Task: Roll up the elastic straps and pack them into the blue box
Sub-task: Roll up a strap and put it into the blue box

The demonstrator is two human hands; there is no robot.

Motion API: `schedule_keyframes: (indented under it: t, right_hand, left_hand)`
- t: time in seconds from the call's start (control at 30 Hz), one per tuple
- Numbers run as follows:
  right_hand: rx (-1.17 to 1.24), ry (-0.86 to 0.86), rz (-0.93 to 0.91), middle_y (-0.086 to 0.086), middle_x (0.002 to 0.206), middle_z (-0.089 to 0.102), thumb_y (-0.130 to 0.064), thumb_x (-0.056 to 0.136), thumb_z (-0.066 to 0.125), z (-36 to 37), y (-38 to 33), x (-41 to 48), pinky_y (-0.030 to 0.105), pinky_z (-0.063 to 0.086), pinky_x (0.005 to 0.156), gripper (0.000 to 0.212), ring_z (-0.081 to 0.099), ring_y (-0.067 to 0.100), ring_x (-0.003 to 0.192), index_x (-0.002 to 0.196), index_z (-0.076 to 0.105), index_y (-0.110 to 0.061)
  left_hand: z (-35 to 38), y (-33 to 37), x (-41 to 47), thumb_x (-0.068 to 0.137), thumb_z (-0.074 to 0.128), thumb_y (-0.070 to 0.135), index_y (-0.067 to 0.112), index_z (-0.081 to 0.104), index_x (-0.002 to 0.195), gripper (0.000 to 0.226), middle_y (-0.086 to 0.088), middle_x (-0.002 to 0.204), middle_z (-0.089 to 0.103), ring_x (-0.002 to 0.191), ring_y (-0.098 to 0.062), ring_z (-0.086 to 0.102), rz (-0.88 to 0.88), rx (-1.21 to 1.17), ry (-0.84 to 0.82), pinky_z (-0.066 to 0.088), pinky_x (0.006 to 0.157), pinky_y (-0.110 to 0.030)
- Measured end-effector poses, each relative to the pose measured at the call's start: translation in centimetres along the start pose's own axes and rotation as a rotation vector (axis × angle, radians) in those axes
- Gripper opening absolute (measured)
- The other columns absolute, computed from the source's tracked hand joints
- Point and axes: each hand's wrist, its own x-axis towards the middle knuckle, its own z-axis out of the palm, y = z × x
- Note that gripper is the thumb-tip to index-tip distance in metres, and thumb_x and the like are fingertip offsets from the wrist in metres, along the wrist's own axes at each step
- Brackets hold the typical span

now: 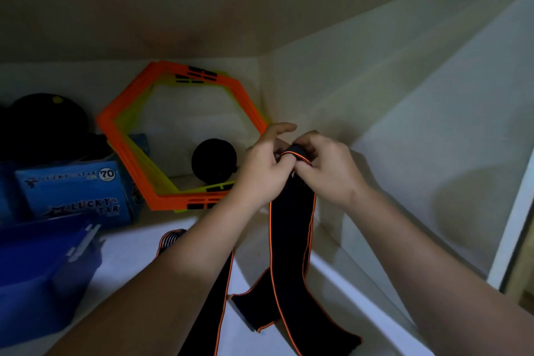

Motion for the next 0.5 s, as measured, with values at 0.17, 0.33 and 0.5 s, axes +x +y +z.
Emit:
schedule_keyframes:
  t: [0.17,0.33,0.5]
  right_hand:
    - [-0.004,0.013,0.002,-0.001,0.071,0.072,-0.024,0.072,0.065,-1.0,-0.9,1.1,0.035,0.056,0.067,0.014,0.067,0.016,0.070,0.084,0.068,-0.019]
    - [0.069,0.032,-0.103,-0.008,0.068,0.067,-0.022,0.074,0.078,-1.8,-1.1,1.2,0.018,0.050,0.059,0.017,0.064,0.010,0.063,0.087,0.066,-0.023]
    - [0.029,0.105,-0.195,-0.010,0.063,0.063,-0.018,0.078,0.079,-1.8,-1.5,1.3,0.013,0.045,0.057,0.007,0.062,0.011,0.060,0.075,0.073,-0.016]
  left_hand:
    - [-1.0,0.2,0.6,0.086,0.060,0.013,0.025,0.056,0.123,0.039,0.012,0.075,0.062,0.063,0.003,0.056,0.094,0.112,0.046,0.035,0.057,-0.008]
    - [-1.7,-0.3,1.0,0.082,0.056,0.019,0.018,0.069,0.108,0.028,0.002,0.093,0.074,0.086,-0.011,0.065,0.129,0.150,0.087,0.043,0.070,-0.008]
    - [-1.9,-0.4,1.1,0.077,0.062,0.021,0.019,0.067,0.114,0.037,0.002,0.101,0.073,0.094,-0.007,0.068,0.011,-0.098,0.023,0.053,0.087,-0.024]
